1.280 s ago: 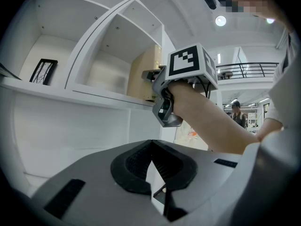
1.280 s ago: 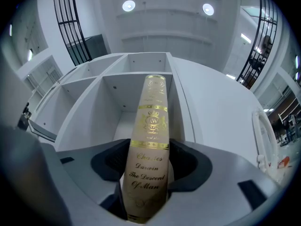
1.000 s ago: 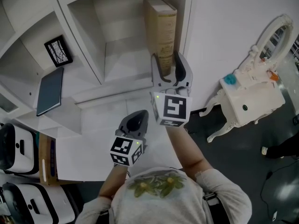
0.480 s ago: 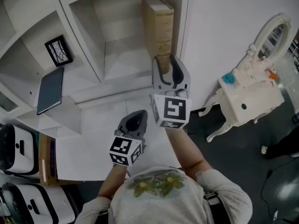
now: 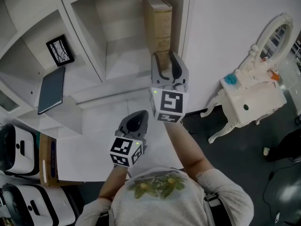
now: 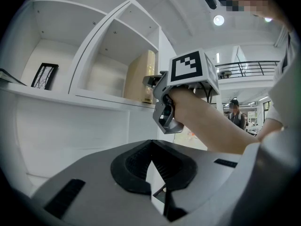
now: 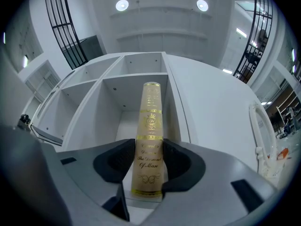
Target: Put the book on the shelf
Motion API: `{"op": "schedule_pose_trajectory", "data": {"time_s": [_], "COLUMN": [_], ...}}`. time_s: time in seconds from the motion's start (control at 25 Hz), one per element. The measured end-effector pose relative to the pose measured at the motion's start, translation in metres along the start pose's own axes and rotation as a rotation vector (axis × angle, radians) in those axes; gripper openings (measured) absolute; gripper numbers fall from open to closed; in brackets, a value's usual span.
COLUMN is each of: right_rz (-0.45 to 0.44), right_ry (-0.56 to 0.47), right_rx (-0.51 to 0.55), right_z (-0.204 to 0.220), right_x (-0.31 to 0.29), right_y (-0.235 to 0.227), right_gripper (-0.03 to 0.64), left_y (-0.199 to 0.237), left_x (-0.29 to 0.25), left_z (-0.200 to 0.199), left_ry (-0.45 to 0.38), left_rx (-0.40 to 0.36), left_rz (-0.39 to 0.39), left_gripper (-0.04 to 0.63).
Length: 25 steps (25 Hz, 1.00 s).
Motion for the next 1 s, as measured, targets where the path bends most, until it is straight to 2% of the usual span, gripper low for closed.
{"op": "schedule_pose_trajectory", "data": {"time_s": [0.44,0.72,1.0], "right_rz": [-0.028,-0.085,-0.154], "right_ry": [0.034,0.017,0.018], "right_rx": [-0.001,-0.018,-0.026], "right_z": [0.004,0.002,-0.006], "right_x": [-0.007,0.027,0.067], "right_y": [0.0,0.004,0.014], "right_gripper": [0.206,0.206,0.109], "left_y": [-0.002,-0.002,-0.004], "left_x": [0.004,0.012,0.024], "left_z": [-0.001,-0.003,-0.002], "left_ry": [-0.008,-0.017,-0.027], "left_rx": [-0.011,-0.007,0.0], "left_rz": [-0.004,-0.004,-0.003], "left_gripper": [0.028,0.028,0.028]}}
Point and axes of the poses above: the fingertips, and each gripper's own axes: x backward along the fingers, y to its left, z out of its underside, the point moved 2 cm from there along x, backward along the fingers, and after that the axes turned 10 degrees about x, right-handed, at the moved point
